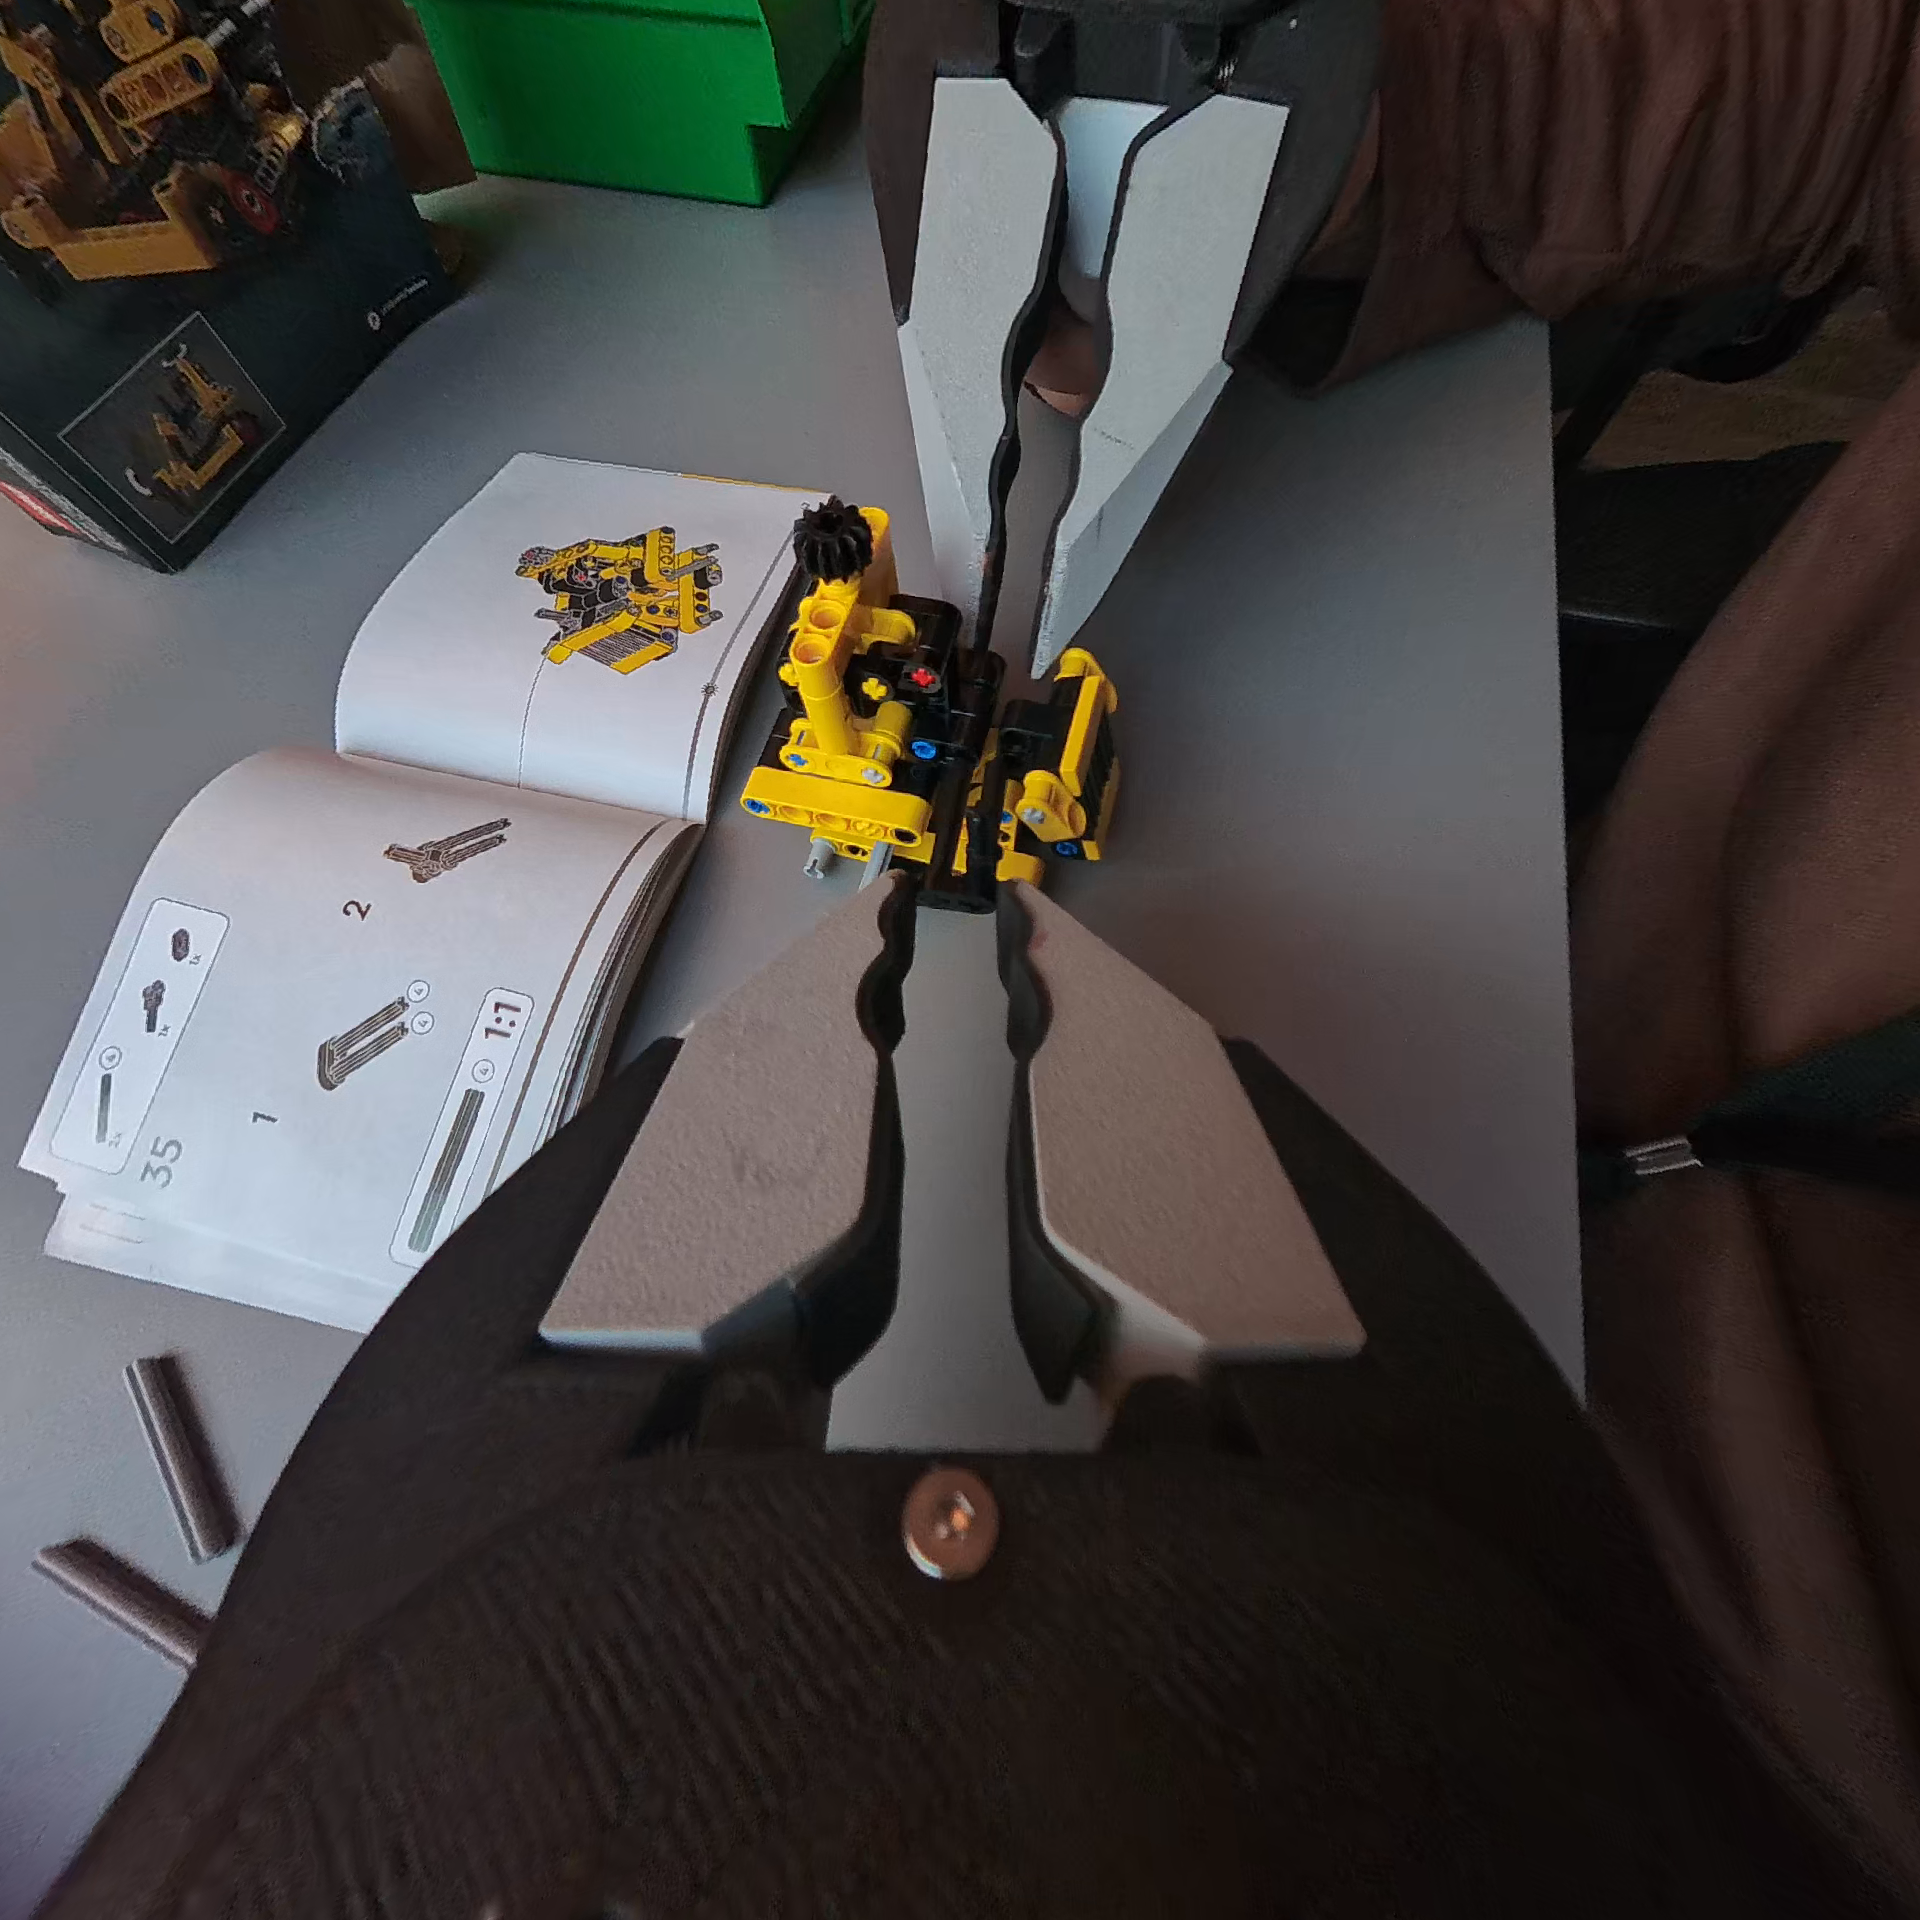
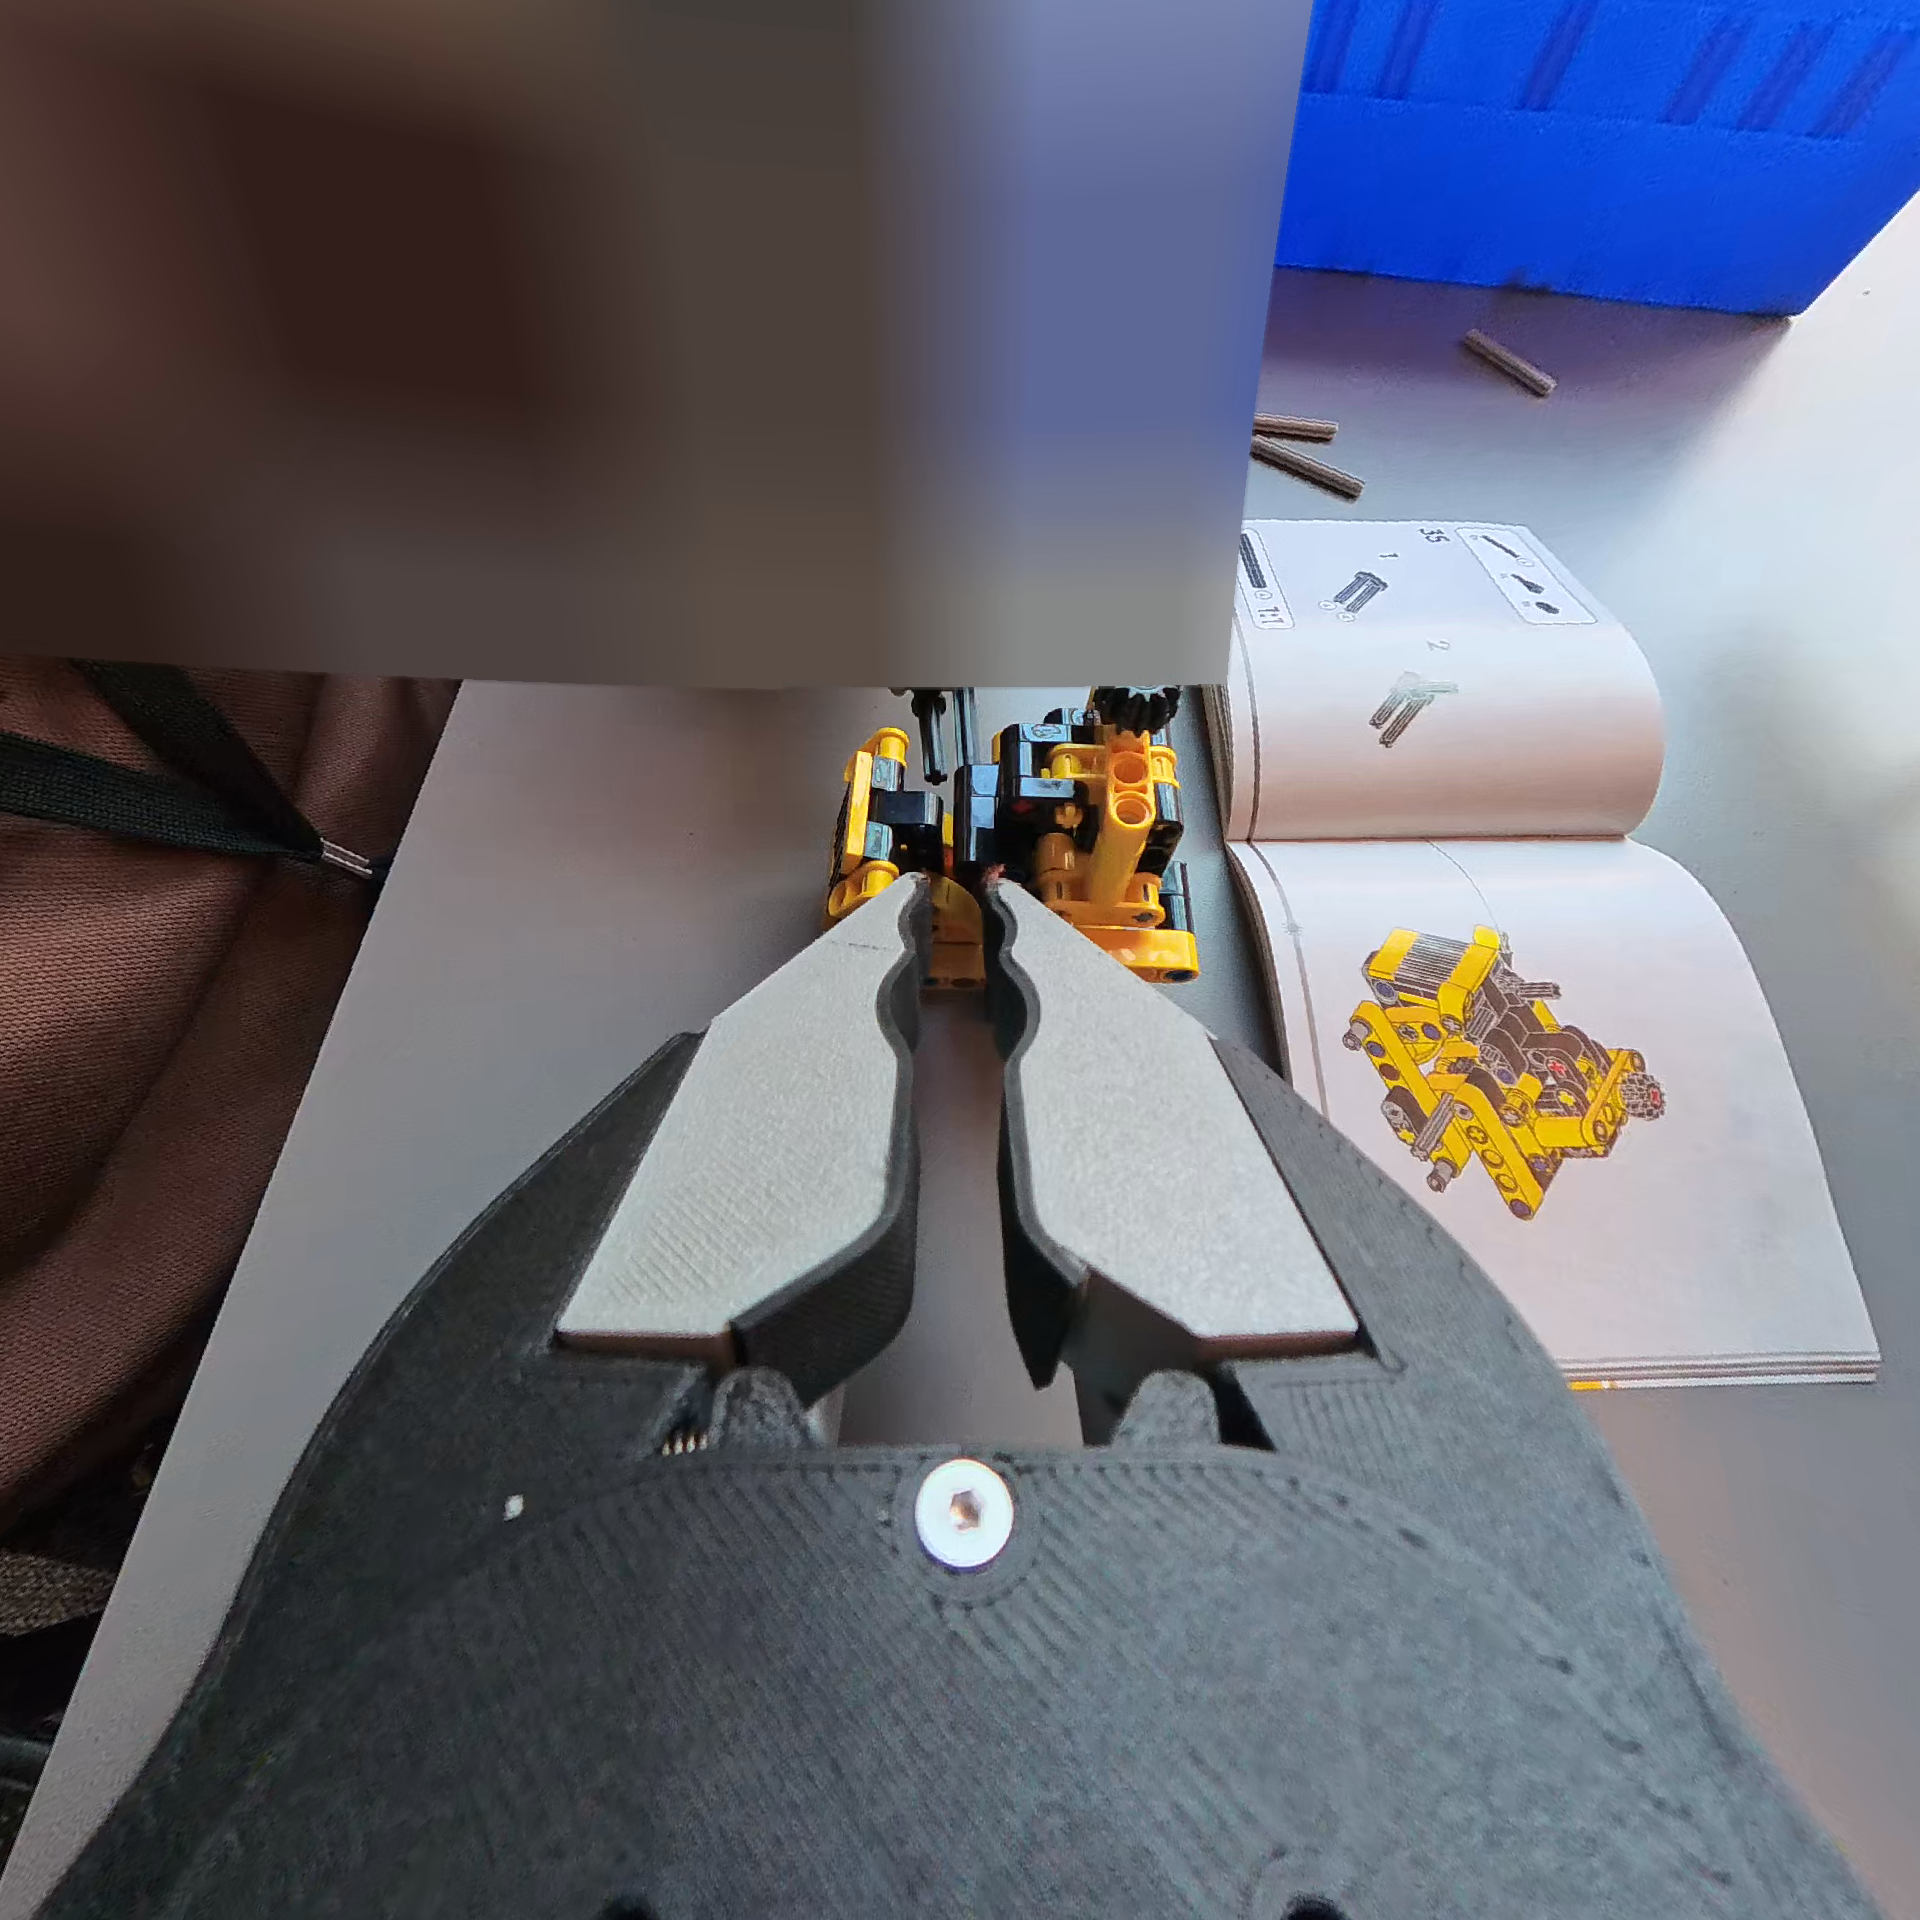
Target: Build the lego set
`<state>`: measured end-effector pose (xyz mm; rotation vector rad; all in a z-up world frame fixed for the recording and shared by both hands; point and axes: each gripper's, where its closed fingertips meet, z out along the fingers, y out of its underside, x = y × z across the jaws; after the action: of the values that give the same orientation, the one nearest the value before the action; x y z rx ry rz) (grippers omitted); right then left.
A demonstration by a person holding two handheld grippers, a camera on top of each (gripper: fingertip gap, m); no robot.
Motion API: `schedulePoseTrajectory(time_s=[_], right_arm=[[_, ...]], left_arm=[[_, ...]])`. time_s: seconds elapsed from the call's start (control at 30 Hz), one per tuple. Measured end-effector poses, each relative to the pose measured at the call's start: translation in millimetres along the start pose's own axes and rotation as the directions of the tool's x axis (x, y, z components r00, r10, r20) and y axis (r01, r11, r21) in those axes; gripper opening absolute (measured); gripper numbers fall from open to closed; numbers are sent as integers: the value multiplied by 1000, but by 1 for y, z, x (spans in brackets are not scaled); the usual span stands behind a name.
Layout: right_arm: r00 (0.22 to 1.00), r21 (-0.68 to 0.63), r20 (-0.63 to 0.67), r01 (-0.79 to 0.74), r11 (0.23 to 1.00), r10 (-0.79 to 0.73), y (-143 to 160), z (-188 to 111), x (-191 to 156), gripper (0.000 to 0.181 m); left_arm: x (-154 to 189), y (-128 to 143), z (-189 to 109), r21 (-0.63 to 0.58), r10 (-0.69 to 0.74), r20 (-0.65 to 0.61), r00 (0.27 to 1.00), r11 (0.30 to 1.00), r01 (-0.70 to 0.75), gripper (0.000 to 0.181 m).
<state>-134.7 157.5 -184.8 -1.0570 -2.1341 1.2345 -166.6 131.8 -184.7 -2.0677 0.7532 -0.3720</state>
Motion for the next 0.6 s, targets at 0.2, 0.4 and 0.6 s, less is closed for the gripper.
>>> schedulePoseTrajectory(time_s=[0.2, 0.4, 0.6], right_arm=[[1000, -1, 0, -2, 1000, 2, 0, 0, 0, 6], [1000, -3, -11, -1, 1000, 1, 0, 0, 2, 0], [1000, -4, -19, 1, 1000, -1, 0, 0, 3, 0]], left_arm=[[0, -3, 0, -13, 9, 0, 1000, 1000, -9, 13], [0, -2, 2, -31, 22, 0, 1000, 999, -22, 13], [-2, -5, 1, -3, 13, -20, 1000, 1000, -13, 12]])
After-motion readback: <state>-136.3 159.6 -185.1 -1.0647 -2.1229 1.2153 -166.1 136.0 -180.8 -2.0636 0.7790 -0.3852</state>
